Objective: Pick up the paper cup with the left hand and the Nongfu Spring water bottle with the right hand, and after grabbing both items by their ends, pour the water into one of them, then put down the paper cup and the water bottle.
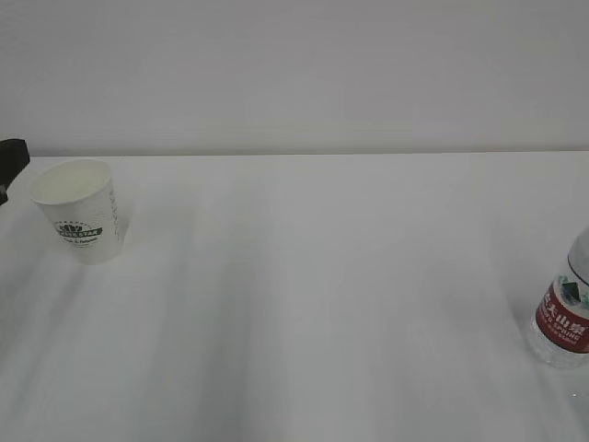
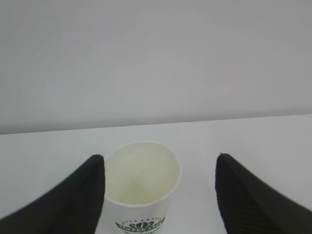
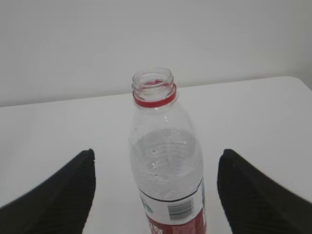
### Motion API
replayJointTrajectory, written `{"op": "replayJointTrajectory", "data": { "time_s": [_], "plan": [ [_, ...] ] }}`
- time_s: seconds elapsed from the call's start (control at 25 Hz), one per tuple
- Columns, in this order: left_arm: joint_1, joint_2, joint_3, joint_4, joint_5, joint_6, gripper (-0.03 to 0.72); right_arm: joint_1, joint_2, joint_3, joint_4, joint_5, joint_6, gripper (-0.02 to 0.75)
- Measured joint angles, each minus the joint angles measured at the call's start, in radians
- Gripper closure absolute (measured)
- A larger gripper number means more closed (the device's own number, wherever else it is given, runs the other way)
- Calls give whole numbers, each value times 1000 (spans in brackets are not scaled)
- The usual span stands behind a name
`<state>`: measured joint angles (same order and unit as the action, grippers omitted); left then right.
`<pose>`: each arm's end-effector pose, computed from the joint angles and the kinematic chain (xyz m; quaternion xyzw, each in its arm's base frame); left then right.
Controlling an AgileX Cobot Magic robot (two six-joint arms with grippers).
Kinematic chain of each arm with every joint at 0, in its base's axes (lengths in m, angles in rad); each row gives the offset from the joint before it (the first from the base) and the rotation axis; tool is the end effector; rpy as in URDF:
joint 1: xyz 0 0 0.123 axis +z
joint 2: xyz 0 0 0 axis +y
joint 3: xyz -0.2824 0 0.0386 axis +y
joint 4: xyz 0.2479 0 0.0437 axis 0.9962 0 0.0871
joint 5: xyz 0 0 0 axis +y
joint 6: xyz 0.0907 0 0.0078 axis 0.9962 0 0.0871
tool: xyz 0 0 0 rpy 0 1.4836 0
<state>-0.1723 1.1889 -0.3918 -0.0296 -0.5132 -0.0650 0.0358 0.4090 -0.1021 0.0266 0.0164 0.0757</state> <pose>0.2212 -0.0372 0.2347 0.0269 0.7727 -0.0776 0.6294 0.0942 0.0034 0.2161 0.0260 0.7850 0.0429 0.6174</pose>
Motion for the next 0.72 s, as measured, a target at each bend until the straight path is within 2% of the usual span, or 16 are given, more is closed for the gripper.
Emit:
{"op": "replayJointTrajectory", "data": {
  "time_s": [0.56,0.72],
  "plan": [
    [0,0,0,0,-51,0,172,0,217,14,2,-119,0,150],
    [0,6,0,0,-51,0,172,0,268,57,2,-226,2,151]
  ]
}}
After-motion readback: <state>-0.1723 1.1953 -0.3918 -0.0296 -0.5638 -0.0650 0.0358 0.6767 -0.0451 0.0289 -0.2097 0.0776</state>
